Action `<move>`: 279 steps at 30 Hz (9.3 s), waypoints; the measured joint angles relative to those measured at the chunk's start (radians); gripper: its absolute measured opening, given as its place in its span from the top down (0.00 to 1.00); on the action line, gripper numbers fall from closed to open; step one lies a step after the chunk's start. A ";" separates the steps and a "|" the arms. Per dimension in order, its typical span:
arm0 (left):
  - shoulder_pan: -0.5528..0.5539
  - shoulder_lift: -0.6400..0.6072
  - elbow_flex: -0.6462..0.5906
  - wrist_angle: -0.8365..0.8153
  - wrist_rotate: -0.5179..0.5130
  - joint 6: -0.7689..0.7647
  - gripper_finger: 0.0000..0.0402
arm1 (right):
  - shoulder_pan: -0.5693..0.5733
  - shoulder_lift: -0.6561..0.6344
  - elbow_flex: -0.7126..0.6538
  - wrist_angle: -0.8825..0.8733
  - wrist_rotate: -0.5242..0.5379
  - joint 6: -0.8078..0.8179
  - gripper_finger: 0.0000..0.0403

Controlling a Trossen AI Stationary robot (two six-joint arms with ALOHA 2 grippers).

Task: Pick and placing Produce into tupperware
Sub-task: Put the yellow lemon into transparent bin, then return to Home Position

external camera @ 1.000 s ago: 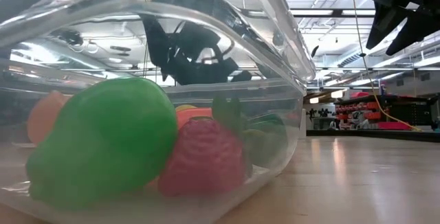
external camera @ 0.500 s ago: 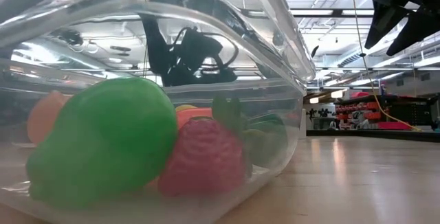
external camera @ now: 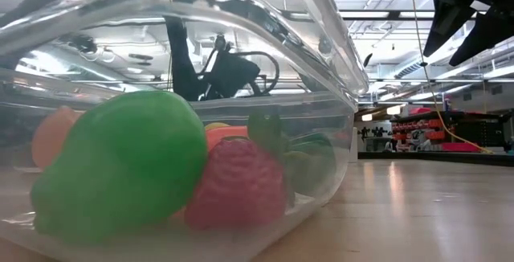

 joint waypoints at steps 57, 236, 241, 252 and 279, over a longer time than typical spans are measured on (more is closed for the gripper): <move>-0.011 0.067 0.438 -0.562 -0.065 -0.013 0.01 | 0.000 0.000 0.000 0.050 0.021 -0.009 0.56; -0.712 -0.059 0.725 -1.709 0.164 -0.341 0.48 | 0.026 0.014 0.000 0.253 0.018 -0.177 0.58; -0.712 -0.059 0.725 -1.689 0.158 -0.341 0.44 | 0.026 0.014 0.000 0.289 -0.007 -0.211 0.58; -0.715 -0.060 0.725 -1.691 0.115 -0.355 0.21 | 0.026 0.014 0.000 0.295 -0.009 -0.228 0.58; -0.752 -0.471 0.726 -1.495 -0.197 0.026 0.40 | 0.153 -0.003 0.000 0.218 0.178 -0.104 0.58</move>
